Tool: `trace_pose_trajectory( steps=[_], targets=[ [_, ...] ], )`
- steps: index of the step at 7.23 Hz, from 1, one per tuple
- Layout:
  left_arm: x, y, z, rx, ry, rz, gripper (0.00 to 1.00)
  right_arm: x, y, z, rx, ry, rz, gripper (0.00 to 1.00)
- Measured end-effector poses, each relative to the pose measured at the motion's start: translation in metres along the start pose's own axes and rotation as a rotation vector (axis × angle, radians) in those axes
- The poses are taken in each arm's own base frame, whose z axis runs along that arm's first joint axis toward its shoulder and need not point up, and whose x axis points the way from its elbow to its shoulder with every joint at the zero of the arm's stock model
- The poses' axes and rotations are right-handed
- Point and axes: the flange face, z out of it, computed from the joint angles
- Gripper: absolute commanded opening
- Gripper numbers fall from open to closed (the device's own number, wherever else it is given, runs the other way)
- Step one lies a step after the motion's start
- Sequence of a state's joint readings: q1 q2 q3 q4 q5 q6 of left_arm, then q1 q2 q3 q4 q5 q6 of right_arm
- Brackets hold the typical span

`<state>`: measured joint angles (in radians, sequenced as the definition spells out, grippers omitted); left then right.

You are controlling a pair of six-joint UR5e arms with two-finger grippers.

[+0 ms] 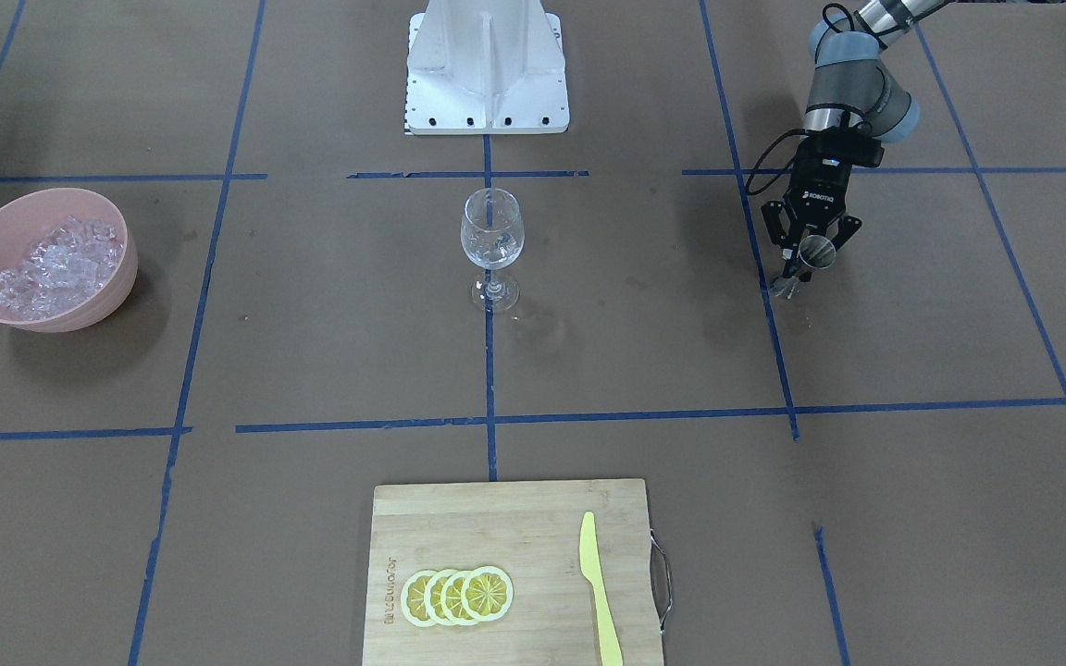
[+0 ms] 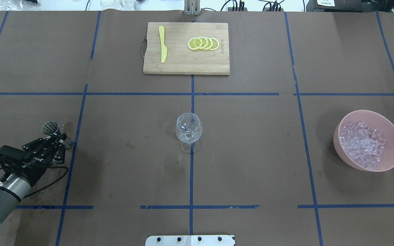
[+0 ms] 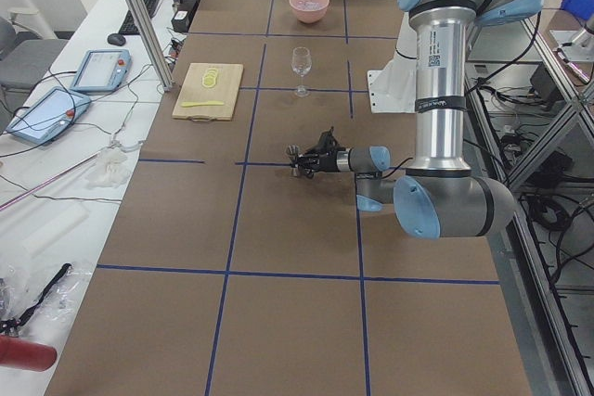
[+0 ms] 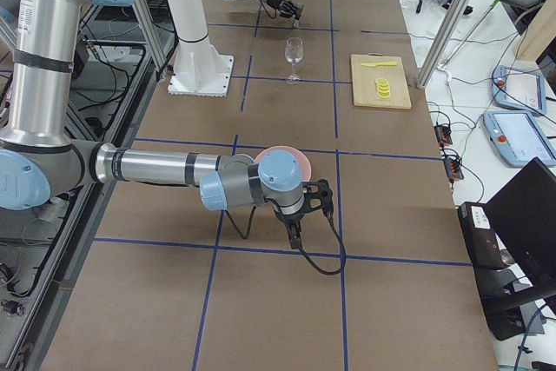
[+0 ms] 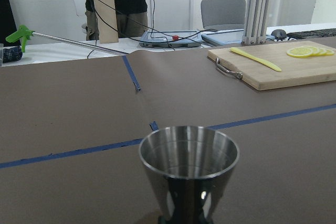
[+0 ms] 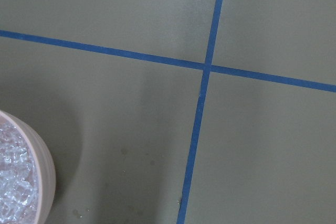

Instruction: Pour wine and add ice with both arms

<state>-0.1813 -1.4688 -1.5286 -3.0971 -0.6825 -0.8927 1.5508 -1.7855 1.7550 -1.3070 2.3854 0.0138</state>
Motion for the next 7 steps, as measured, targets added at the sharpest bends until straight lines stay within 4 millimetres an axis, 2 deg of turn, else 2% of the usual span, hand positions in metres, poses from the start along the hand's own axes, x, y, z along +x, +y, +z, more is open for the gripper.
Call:
trace_pose_trajectory(
  steps=[1, 2, 4, 5, 7],
  targets=[
    [0.001, 0.001, -0.001, -0.003, 0.002, 0.002, 0.95, 0.0, 0.0, 0.0, 0.001, 0.0, -0.001, 1.0],
    [0.001, 0.002, -0.001, -0.004, 0.003, 0.001, 0.99, -0.001, 0.0, -0.001, 0.002, 0.0, -0.001, 1.0],
    [0.003, 0.0, -0.002, -0.002, 0.006, -0.003, 0.99, -0.001, -0.001, -0.002, 0.004, 0.0, -0.003, 1.0],
    [0.005, -0.005, -0.003, 0.014, 0.004, -0.013, 0.99, -0.001, -0.001, -0.002, 0.005, 0.0, -0.003, 1.0],
    [0.009, -0.028, -0.009, 0.104, -0.019, -0.065, 0.99, -0.001, -0.001, -0.003, 0.006, 0.0, -0.002, 1.0]
  ],
)
